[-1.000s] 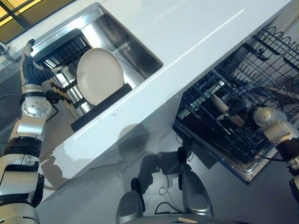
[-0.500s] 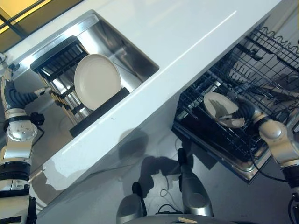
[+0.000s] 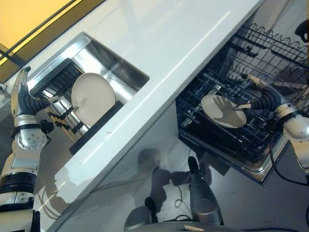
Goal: Pick up plates and place into dishwasher.
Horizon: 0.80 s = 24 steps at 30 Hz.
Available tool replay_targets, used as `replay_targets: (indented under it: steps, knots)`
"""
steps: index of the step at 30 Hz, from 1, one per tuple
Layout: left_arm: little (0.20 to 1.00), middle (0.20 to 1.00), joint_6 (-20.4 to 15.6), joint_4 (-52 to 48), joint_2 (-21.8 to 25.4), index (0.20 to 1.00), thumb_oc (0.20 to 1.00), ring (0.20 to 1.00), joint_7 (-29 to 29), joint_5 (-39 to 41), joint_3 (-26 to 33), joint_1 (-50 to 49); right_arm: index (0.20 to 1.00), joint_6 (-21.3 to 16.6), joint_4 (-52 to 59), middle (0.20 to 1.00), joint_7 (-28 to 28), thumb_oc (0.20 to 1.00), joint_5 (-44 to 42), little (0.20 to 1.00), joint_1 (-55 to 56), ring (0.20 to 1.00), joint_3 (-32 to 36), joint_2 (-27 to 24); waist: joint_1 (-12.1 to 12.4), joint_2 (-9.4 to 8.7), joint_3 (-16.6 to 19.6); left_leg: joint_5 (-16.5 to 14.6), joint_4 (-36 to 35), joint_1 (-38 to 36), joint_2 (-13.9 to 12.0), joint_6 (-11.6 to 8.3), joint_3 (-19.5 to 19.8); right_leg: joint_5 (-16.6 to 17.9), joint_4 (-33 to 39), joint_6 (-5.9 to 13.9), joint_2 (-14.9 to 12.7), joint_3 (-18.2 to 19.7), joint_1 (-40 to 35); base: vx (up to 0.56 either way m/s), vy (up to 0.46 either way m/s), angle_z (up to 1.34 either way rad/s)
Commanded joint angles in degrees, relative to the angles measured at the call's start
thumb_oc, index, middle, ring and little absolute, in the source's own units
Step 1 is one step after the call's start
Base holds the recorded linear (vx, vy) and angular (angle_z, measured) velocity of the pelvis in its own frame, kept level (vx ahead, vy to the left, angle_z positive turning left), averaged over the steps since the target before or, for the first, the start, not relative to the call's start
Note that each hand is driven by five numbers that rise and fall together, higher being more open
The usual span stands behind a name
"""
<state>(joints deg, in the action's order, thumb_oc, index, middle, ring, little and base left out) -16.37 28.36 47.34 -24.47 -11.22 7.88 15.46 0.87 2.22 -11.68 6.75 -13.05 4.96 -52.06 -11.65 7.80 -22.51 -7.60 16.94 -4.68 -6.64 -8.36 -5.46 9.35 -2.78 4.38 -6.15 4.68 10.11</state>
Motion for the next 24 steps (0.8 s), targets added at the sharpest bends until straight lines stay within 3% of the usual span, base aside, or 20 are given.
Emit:
replay_targets:
  steps: [1,3,6,10,14,24]
  knots:
    - [1.0,1.0,-2.04,-2.39,2.93,1.0,1.0,1.0,-3.0,-5.05,1.66,-5.7,1.0,-4.14,4.15,1.0,1.0,1.0,-2.78,1.0,5.74,1.0,0.94,-0.98,0.62,-3.36,7.51,1.46,6.08,9.22,1.6,3.57,4.67,-12.99,-5.94,-1.38,2.69,4.05,-7.36,0.28,0.057,-0.44]
    - [1.0,1.0,-1.94,-2.19,4.57,1.0,1.0,1.0,-3.25,-9.39,0.57,-5.94,1.0,-3.99,4.35,1.0,1.86,1.0,-2.56,1.0,6.49,1.0,0.03,-0.22,1.95,-2.95,7.54,3.79,-1.59,9.29,1.43,3.42,5.71,-14.22,-5.75,-0.74,3.85,4.97,-9.45,0.24,0.125,-0.88]
    - [1.0,1.0,-1.65,-0.66,7.5,1.0,1.0,1.0,-4.84,-12.98,-3.46,-4.0,1.0,-3.08,4.64,1.0,2.73,1.0,-4.06,1.0,6.78,1.0,-0.08,-1.25,3.06,-2.92,7.07,7.63,-5.06,10.92,1.24,2.17,7.91,-15.76,-5.23,-0.6,3.88,6.15,-11.75,0.14,0.161,-0.42]
    - [1.0,1.0,-1.01,1.42,12.29,1.0,1.0,1.0,-6.18,-22.25,-9.34,-0.85,1.0,-2.86,4.13,1.0,3.38,1.0,-6.11,1.0,6.0,1.0,0.56,-3.82,1.84,-2.35,6.99,5.41,-6.98,8.92,1.79,2.58,6.94,-16.14,-6.35,0.06,2.69,5.23,-9.81,-0.01,0.2,-0.23]
    - [1.0,1.0,-0.18,2.94,16.56,1.0,1.0,1.0,-7.71,-22.38,-14.59,2.52,1.0,-3.36,3.48,1.0,5.53,1.0,-7.93,1.0,5.5,1.0,0.67,-6.43,0.65,-1.69,5.9,4.72,-8.03,8.05,2.71,2.64,6.48,-15.66,-7.51,1.02,1.45,4.65,-7.19,-0.03,0.187,-0.3]
    - [1.0,1.0,2.14,2.23,21.19,1.0,1.0,1.0,-8.54,-28.28,-19.78,3.16,1.0,-3.5,4.06,1.0,7.18,1.0,-10.15,1.0,5.75,1.0,-0.19,-8.06,0.11,-1.94,4.21,3.17,-7.58,8.69,4.86,4.04,5.18,-13.99,-8.57,2.59,-1.05,4.37,-3.98,0.01,0.121,0.07]
